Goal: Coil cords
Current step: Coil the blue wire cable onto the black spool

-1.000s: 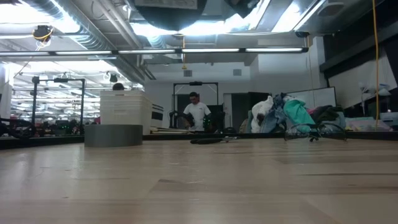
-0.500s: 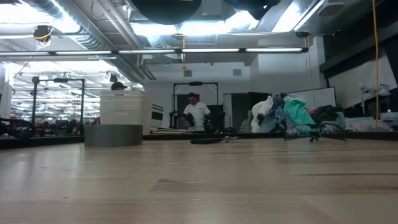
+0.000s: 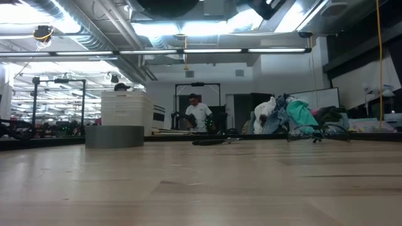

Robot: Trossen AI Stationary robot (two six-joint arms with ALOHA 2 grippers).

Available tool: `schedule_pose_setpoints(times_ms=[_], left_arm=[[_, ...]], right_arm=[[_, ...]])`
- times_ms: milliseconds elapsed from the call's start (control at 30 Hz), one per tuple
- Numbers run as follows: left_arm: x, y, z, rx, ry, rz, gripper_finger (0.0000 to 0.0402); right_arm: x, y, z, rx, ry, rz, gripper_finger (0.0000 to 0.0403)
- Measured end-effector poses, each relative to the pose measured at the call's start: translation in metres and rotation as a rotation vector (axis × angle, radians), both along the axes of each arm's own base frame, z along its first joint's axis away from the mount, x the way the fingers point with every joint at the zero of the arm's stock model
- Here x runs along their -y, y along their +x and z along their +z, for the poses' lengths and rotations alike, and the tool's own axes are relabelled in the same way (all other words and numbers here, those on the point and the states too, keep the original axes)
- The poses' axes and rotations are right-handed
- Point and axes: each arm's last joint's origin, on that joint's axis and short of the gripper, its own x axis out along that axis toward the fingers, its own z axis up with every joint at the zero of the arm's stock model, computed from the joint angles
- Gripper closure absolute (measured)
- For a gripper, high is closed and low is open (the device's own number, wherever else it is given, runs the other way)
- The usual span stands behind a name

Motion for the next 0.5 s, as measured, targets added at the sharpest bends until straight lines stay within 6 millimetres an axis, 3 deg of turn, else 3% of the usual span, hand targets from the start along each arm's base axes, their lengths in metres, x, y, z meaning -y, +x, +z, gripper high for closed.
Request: schedule_pose_setpoints(times_ms=[500], left_arm=[[0.0011,0.0012,0.0024,0.022,0.001,-0.01,0.0401]], right_arm=[[0.002,0.0077,0.0058,0.163,-0.136,-0.151,0.0304]])
